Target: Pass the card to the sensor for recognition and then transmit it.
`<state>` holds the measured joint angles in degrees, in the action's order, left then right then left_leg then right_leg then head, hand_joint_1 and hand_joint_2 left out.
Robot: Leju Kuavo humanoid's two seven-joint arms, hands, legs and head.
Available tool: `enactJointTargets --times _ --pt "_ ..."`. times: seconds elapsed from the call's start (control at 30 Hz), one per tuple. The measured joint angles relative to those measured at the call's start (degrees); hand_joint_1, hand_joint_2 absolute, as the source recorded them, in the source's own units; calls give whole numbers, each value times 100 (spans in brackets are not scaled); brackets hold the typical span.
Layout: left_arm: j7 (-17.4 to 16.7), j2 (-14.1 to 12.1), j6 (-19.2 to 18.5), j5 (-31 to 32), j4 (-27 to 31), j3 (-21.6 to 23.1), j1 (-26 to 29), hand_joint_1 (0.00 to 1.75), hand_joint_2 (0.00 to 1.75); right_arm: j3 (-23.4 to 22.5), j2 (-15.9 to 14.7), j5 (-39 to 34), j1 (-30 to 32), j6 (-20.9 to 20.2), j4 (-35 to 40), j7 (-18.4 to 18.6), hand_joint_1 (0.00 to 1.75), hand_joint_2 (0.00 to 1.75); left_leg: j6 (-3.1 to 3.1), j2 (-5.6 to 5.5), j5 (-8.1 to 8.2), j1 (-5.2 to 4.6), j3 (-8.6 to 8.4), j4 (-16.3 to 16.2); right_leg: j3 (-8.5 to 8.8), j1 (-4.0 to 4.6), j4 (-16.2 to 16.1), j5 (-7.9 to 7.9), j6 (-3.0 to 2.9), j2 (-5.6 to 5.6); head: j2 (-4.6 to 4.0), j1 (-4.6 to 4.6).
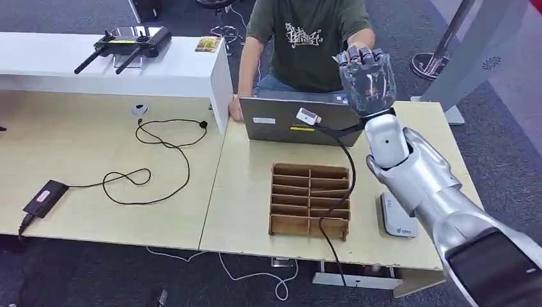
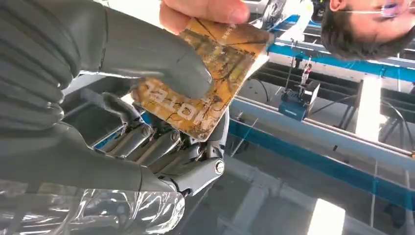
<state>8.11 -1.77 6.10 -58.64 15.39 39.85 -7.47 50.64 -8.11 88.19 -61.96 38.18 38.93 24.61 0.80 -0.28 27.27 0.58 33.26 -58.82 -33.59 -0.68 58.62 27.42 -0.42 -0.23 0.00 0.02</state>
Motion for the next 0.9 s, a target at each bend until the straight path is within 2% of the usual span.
enactJointTargets --times 0.63,0.9 --pt "2 11 0 26 0 -66 5 0 0 31 15 0 -3 24 -101 39 0 175 0 0 0 0 0 0 0 0 0 0 0 0 0 0" --pt "24 20 0 90 0 -142 18 0 0 -203 -4 0 76 92 -63 -79 0 175 0 1 0 0 -2 0 -1 0 -1 0 0 1 0 0"
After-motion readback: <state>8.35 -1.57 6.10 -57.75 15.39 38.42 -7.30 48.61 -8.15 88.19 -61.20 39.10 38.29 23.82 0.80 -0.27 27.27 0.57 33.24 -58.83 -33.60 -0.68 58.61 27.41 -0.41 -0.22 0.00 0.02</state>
